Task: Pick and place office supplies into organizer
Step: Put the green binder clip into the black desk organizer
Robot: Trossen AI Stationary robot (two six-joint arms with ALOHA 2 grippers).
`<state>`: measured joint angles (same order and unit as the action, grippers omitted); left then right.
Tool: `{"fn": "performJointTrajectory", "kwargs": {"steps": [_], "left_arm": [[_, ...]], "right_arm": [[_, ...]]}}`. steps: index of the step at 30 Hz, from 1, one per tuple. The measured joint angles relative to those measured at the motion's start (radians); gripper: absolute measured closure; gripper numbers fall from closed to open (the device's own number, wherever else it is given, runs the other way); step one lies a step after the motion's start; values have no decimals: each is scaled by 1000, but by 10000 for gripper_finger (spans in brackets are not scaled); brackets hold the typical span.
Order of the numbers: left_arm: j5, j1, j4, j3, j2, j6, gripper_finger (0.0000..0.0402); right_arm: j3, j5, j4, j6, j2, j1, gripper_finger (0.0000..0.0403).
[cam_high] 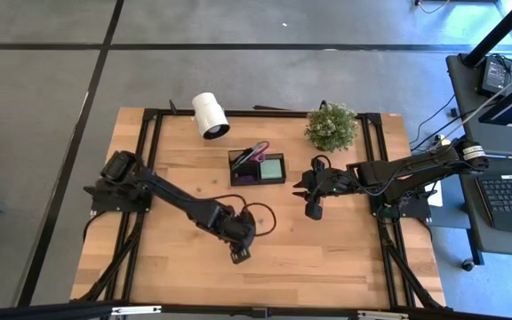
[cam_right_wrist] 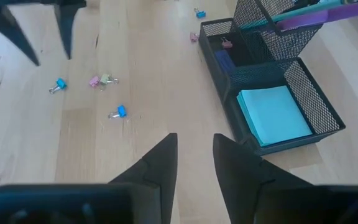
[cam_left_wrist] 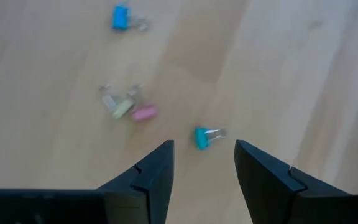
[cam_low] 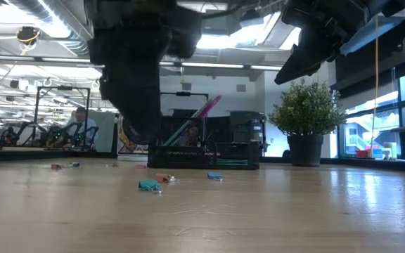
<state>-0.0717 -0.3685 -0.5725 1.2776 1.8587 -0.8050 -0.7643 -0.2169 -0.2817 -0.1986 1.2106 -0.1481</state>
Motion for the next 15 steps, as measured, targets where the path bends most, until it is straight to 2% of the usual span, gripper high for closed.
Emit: {"fn": "performJointTrajectory", "kwargs": {"steps": [5,10,15], "left_arm": [[1,9,-92,46,22,-82,240],[-53,20,-112,47,22,-160,240],[-95,40,-111,47,22,-138,240]], "right_arm": [[0,0,0,-1,0,0,296],[0,0,0,-1,0,0,296],[0,0,0,4,0,0,296]]}}
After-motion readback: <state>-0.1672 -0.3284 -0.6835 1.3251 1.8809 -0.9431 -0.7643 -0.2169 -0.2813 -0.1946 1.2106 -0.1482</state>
